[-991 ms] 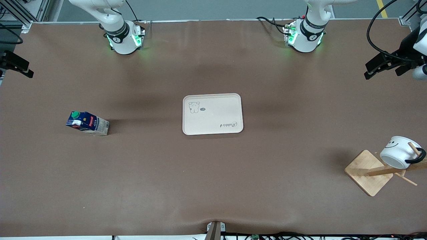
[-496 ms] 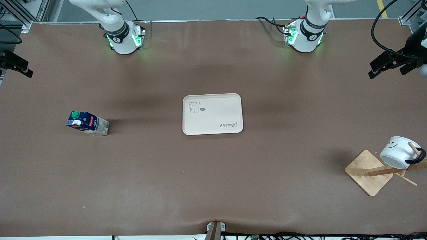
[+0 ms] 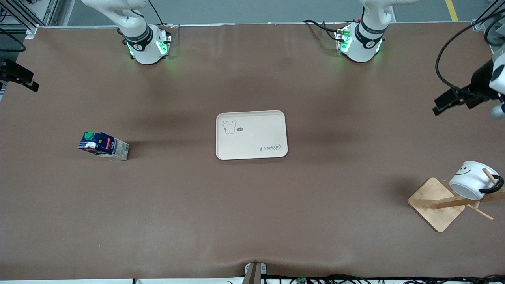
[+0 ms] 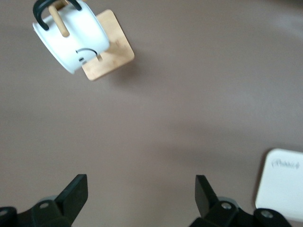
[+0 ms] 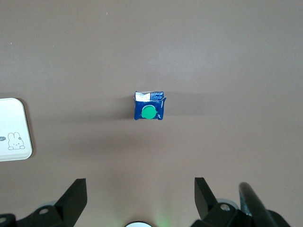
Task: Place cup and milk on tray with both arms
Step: 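Move the left gripper toward the white mug on the wooden stand, then lower the left gripper onto the white mug rim and grasp it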
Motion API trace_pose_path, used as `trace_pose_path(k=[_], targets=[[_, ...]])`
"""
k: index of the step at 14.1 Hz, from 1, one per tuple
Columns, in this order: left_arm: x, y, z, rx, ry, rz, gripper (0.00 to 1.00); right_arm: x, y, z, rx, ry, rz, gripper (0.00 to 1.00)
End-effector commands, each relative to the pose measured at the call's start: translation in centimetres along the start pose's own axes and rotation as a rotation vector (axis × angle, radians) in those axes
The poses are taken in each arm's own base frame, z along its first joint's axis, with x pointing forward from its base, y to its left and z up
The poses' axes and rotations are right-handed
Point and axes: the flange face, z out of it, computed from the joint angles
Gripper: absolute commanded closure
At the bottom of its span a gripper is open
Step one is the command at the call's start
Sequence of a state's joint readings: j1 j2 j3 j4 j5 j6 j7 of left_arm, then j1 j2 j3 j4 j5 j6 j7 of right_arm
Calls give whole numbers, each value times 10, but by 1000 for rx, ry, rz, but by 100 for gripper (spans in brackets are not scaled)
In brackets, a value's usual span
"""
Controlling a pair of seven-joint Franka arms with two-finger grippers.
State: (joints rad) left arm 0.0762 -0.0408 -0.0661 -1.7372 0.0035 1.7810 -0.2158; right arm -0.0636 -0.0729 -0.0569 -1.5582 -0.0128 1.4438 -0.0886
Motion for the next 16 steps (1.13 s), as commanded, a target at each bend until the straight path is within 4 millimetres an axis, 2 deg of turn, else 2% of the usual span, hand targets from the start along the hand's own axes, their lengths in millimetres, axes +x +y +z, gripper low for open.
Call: trace_pose_path(k=[1, 3, 5, 7, 8, 11, 14, 16], targets=[[-1, -22, 37, -2, 49, -42, 0, -7, 5, -2, -3, 0, 10, 0], [7, -27, 49, -8, 82, -48, 0, -7, 5, -3, -4, 3, 10, 0], [21, -54, 53, -9, 136, -70, 0, -8, 5, -3, -2, 3, 10, 0], [28, -62, 58, -10, 164, -34, 0, -7, 6, -3, -2, 3, 11, 0], [31, -75, 62, -5, 164, -39, 0, -7, 5, -2, -2, 1, 10, 0], [43, -97, 73, -6, 216, 31, 0, -7, 6, -3, -2, 3, 11, 0], [44, -97, 83, -61, 227, 24, 0, -7, 5, -3, -2, 1, 10, 0], [44, -108, 95, -51, 263, 59, 0, -7, 5, -3, -2, 1, 10, 0]])
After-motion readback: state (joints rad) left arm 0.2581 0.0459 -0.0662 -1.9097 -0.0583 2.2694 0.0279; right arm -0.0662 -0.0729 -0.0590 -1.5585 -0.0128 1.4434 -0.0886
